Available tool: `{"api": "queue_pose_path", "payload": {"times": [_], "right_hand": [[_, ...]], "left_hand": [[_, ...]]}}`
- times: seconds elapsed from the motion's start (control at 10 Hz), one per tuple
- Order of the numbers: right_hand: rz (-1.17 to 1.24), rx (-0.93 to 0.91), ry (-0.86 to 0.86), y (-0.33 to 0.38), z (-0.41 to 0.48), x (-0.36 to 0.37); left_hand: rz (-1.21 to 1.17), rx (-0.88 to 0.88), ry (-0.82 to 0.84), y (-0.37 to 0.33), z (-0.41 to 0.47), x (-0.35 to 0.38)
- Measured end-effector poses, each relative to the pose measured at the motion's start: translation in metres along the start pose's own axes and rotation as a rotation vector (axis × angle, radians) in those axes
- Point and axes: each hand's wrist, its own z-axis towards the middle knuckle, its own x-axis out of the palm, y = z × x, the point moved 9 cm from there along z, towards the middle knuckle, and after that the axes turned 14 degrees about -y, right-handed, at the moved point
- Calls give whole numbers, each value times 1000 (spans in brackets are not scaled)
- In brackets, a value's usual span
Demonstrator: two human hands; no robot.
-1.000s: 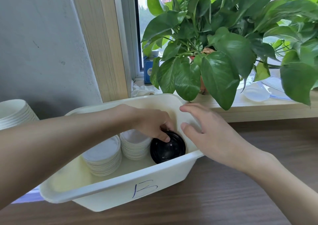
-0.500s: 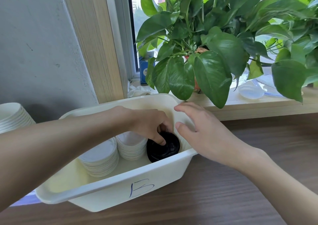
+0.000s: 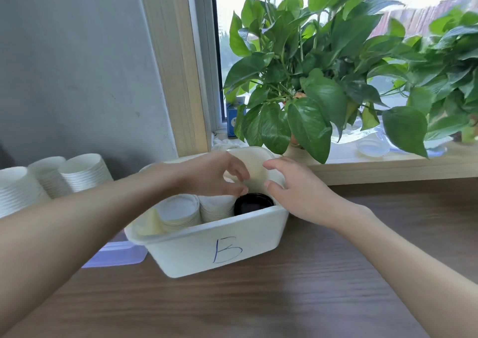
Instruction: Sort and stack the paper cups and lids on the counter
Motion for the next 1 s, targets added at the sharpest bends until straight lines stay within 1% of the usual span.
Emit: {"api": "queue_pose_path", "payload": {"times": [0.1, 0.2, 0.3, 0.4, 0.5, 0.6, 0.7, 0.8, 0.9, 1.0], "right_hand": [[-1, -53, 7, 17, -13, -5], [8, -56, 108, 26, -34, -2], [-75, -76, 111, 24, -48, 2], [-81, -30, -11, 25, -52, -5], [-84, 7, -54, 29, -54, -2], [-133, 28, -75, 34, -54, 4], [-156, 39, -115, 38, -53, 6], [-201, 26, -94, 43, -52, 9], [-230, 34, -49, 38, -48, 11], [-233, -14, -55, 44, -35, 10]], "left_hand": [[-63, -82, -72, -6, -41, -23], [-16, -143, -79, -8, -86, -28], [49, -150, -87, -11, -118, -26], [38, -215, -181, -1, -135, -28], [75, -266, -304, 13, -142, -35], [33, -317, -377, 26, -144, -39], [-12, -337, -412, 37, -145, -40], [-34, -341, -410, 40, -145, -41], [-65, -336, -371, 41, -143, -39], [-117, -314, -417, 33, -138, -52]]}}
